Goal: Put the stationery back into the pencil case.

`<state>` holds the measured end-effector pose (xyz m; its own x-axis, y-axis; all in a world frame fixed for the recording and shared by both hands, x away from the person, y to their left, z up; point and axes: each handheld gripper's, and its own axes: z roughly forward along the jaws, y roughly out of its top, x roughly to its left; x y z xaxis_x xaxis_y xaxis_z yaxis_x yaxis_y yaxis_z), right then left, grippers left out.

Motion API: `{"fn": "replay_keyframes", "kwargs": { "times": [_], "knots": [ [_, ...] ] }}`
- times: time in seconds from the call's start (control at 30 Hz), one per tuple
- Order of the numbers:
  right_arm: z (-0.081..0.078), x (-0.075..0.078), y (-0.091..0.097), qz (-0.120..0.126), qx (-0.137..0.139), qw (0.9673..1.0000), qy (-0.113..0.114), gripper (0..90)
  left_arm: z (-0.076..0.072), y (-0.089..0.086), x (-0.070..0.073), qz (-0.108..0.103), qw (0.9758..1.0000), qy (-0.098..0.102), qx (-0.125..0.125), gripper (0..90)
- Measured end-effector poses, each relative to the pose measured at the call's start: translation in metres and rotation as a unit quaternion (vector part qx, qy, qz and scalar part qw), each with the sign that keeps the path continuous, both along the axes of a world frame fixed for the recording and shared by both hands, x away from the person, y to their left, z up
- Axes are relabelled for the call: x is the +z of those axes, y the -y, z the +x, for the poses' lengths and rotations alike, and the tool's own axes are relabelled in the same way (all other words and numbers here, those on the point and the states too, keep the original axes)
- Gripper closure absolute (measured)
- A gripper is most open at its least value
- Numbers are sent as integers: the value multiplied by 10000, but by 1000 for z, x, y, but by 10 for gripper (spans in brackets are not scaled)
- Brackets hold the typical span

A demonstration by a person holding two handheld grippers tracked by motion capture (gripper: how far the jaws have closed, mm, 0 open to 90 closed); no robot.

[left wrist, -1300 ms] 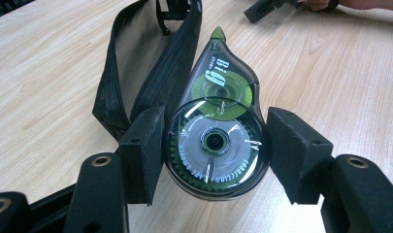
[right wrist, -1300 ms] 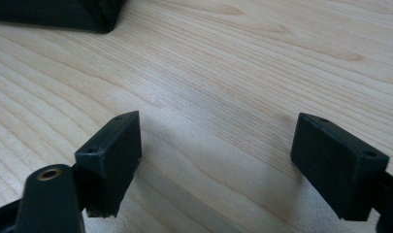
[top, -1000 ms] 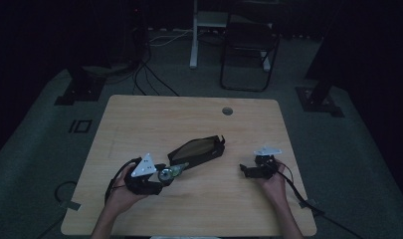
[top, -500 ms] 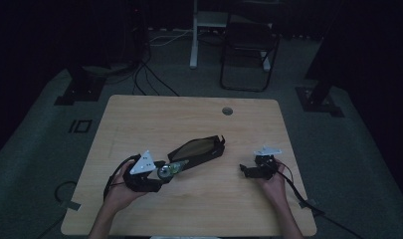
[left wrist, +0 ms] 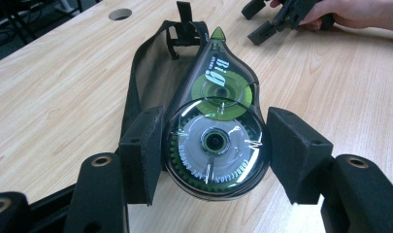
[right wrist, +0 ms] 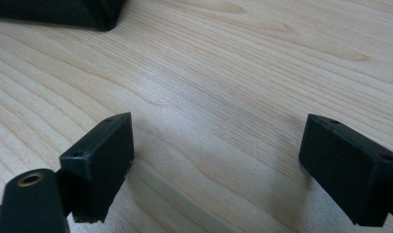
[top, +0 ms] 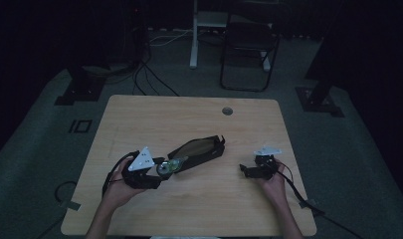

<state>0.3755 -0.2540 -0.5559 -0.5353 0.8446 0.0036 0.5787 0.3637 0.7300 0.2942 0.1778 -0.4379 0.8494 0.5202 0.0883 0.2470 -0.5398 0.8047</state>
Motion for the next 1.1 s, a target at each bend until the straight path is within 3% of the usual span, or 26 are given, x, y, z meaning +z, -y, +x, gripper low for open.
{"fn": "replay_keyframes", "kwargs": {
  "times": [1.1],
  "knots": [
    [1, 0, 0, -3, 13, 10000, 1, 124, 15, 1, 18, -29, 9999, 136, 14, 417]
  ]
}}
